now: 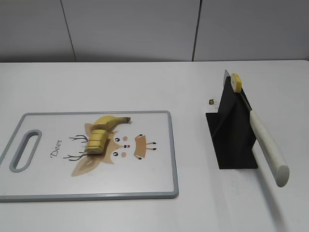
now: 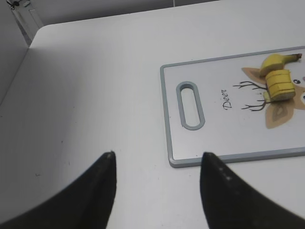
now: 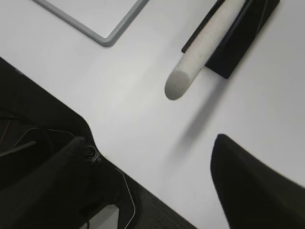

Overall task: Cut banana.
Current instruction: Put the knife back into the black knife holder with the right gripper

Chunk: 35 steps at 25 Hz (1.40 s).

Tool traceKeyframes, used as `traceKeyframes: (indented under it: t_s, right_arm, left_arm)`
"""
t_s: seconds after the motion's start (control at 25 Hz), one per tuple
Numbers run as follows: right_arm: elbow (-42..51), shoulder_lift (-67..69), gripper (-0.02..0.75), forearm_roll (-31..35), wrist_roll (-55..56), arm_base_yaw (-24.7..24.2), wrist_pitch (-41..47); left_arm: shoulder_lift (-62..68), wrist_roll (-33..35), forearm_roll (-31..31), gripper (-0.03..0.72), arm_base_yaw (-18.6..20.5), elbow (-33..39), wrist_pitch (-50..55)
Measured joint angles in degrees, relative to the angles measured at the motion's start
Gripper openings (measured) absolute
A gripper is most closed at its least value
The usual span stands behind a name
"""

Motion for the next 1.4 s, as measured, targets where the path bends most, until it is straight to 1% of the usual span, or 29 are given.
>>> traceKeyframes:
  t_s: [0.2,0.36,0.68,0.8,0.88,1.0,1.24,1.4]
  right_arm:
    - [0.6,-12.4,0.580,-2.1,0.0,0.0,4.1]
    - [1.8,-19.2,0.573,-3.9,0.0,0.0,5.9]
    - [1.8,-25.0,0.571,-3.9,-0.1,-0.1,5.9]
    - [1.8,-27.6,0.571,-3.8,-0.2,-1.4,5.8]
    - [1.8,-28.9,0.571,-3.8,-0.2,-3.2,5.8]
    - [1.8,-30.2,0.571,-3.8,-0.2,-7.7,5.8]
    - [1.8,-31.4,0.571,-3.8,-0.2,-21.6,5.8]
    - [1.8,-31.4,0.571,-3.8,-0.1,-28.8,5.8]
  left_arm:
    - [0.0,0.0,0.0,0.544,0.0,0.0,0.0]
    - [0.0,0.0,0.0,0.544,0.0,0.0,0.0]
    - [0.0,0.0,0.0,0.544,0.0,0.0,0.0]
    - [0.0,0.0,0.0,0.544,0.0,0.0,0.0]
    - [0.0,0.0,0.0,0.544,0.0,0.0,0.0]
    - [0.0,0.0,-0.1,0.544,0.0,0.0,0.0]
    - [0.0,0.0,-0.1,0.544,0.0,0.0,0.0]
    - [0.0,0.0,-0.1,0.544,0.0,0.0,0.0]
